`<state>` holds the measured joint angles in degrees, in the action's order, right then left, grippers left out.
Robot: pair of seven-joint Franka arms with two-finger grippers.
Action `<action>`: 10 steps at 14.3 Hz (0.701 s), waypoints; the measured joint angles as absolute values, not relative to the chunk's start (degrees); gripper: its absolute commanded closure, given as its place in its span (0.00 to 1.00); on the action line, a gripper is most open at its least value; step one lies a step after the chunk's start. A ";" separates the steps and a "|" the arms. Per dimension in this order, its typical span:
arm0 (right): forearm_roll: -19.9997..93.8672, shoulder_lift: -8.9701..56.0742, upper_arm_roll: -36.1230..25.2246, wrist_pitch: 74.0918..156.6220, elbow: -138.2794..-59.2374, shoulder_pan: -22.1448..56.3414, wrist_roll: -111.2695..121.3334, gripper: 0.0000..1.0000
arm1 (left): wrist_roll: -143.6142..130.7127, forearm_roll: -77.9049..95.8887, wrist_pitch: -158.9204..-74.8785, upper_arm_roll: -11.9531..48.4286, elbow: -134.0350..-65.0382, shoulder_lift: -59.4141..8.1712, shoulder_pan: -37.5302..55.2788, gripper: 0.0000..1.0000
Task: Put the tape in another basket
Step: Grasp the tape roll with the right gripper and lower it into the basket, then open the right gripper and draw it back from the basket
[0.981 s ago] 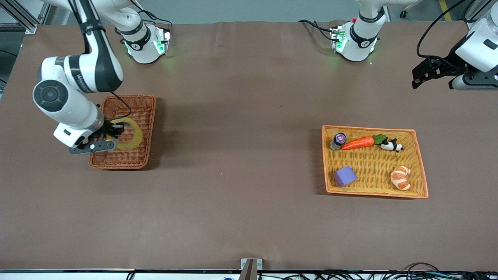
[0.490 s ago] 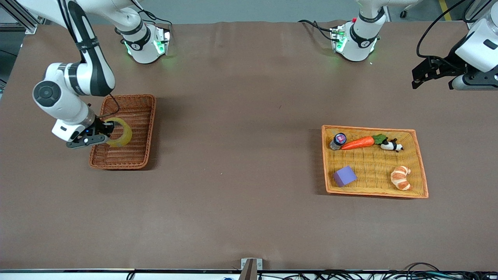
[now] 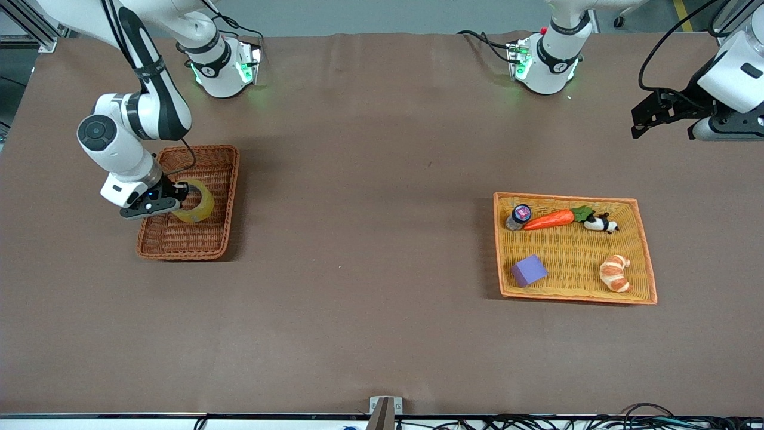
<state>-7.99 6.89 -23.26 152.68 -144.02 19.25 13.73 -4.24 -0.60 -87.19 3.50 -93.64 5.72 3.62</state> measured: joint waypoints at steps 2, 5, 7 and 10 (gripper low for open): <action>-7.99 7.12 -23.25 152.86 -144.05 19.25 13.72 0.03 | -4.24 -0.60 -87.19 3.44 -93.64 5.72 3.59 0.00; -7.99 6.99 -23.22 152.70 -143.86 19.26 13.67 0.00 | -4.24 -0.59 -87.31 3.44 -93.65 5.70 3.60 0.00; -7.97 5.72 -23.14 148.98 -142.11 19.26 12.97 0.00 | -4.24 -0.59 -87.95 3.46 -93.72 5.51 3.62 0.00; -7.92 1.68 -19.61 131.42 -131.47 16.81 8.10 0.00 | -4.19 -0.59 -88.17 3.47 -93.76 5.08 3.65 0.00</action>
<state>-7.92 1.68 -19.61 131.42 -131.47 16.81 8.10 -4.19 -0.59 -88.17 3.47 -93.76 5.08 3.65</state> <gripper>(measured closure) 0.000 0.000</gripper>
